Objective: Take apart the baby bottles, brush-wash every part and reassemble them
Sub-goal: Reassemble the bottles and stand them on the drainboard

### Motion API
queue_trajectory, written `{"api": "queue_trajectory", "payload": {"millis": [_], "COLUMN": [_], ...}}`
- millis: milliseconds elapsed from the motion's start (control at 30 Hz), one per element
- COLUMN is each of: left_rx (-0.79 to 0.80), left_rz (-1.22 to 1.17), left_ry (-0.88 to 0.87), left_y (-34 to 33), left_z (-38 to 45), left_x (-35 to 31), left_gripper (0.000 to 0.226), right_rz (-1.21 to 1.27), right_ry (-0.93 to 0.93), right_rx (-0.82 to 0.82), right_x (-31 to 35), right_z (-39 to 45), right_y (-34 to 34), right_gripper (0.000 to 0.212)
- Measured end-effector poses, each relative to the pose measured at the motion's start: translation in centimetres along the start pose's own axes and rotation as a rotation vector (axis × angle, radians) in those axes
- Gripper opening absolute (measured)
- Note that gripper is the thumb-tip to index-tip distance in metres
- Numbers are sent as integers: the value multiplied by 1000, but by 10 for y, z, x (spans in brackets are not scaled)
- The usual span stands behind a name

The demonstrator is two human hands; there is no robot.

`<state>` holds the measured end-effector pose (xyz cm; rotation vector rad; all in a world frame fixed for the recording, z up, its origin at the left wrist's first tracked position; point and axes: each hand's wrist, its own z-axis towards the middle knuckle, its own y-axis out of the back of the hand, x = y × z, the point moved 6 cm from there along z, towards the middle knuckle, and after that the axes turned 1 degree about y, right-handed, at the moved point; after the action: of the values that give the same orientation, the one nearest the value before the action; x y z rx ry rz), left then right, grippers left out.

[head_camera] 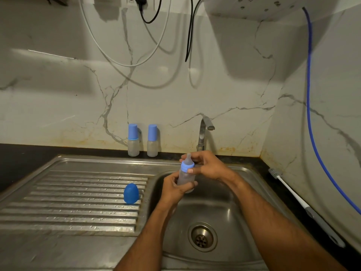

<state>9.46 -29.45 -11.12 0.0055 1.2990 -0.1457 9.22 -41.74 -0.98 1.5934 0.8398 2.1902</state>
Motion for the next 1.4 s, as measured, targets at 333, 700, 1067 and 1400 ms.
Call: {"api": "queue_trajectory", "payload": {"millis": [333, 700, 1067, 1400], "left_rx": [-227, -259, -238, -456], "left_rz": [200, 404, 500, 452], "left_ry": [-108, 81, -31, -197], "left_y": [4, 9, 18, 97], "left_z": [-6, 15, 7, -12], "left_x": [-10, 39, -7, -70], "left_gripper": [34, 42, 47, 46], "right_rz": [101, 43, -33, 59], "right_ry": [-117, -183, -56, -83], "right_rx": [-481, -646, -484, -428], "right_x": [-12, 2, 21, 42], "right_z": [-6, -11, -11, -4], "right_y": [-16, -31, -29, -37], "right_gripper": [39, 22, 41, 36]}}
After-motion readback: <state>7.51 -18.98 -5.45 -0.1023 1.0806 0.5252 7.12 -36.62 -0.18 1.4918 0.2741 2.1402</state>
